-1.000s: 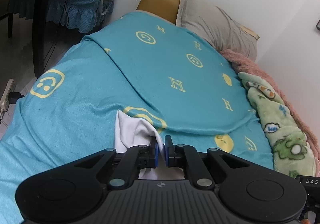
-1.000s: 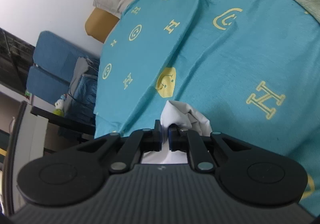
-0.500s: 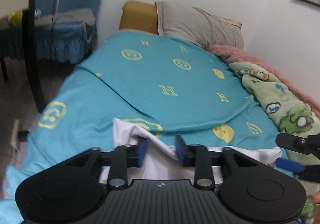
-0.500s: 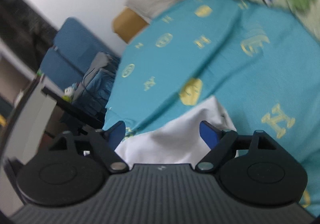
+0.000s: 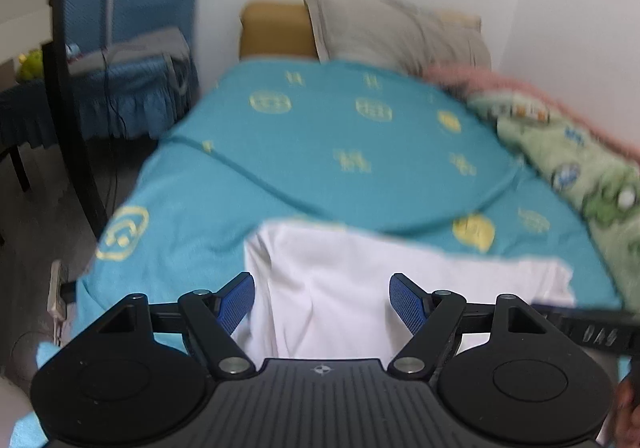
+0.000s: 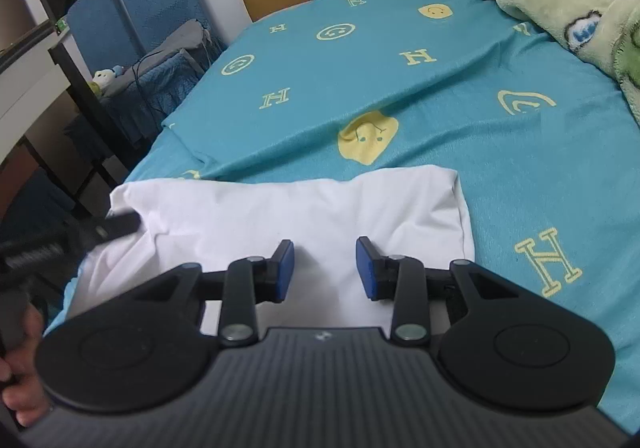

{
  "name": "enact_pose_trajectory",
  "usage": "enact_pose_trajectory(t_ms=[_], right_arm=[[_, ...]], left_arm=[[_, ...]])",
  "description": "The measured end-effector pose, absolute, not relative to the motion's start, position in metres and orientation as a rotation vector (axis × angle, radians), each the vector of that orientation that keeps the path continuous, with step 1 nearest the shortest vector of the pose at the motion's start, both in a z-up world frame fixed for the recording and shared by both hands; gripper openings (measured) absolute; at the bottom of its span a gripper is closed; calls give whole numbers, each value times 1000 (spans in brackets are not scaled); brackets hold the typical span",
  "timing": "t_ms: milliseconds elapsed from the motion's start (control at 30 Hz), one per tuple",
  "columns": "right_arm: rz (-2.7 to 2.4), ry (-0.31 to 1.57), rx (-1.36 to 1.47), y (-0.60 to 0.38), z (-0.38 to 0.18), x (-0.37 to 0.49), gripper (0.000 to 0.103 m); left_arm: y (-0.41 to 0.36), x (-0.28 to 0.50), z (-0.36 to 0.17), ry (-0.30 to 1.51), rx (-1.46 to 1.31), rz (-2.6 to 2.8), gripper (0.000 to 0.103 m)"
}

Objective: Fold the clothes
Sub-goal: 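Grasp the folded white shirt with both grippers and lift it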

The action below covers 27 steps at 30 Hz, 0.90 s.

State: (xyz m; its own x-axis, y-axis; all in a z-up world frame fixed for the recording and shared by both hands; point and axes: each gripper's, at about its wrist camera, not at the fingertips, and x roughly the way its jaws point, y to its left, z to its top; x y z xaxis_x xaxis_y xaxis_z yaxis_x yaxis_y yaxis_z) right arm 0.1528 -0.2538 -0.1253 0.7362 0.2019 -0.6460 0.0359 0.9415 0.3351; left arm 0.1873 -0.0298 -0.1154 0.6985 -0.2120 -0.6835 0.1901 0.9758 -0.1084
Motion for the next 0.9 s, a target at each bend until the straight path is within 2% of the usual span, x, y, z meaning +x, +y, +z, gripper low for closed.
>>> enact_pose_trajectory(t_ms=[267, 533, 767, 900], right_arm=[[63, 749, 306, -246, -122, 126, 39], [25, 816, 247, -242, -110, 90, 38], [12, 881, 279, -242, -126, 92, 37], [13, 882, 332, -247, -126, 91, 38]], left_arm=[[-28, 142, -111, 766, 10, -263, 76], [-21, 117, -111, 844, -31, -211, 76], [21, 68, -94, 856, -402, -285, 75], [36, 59, -109, 941, -628, -370, 75]])
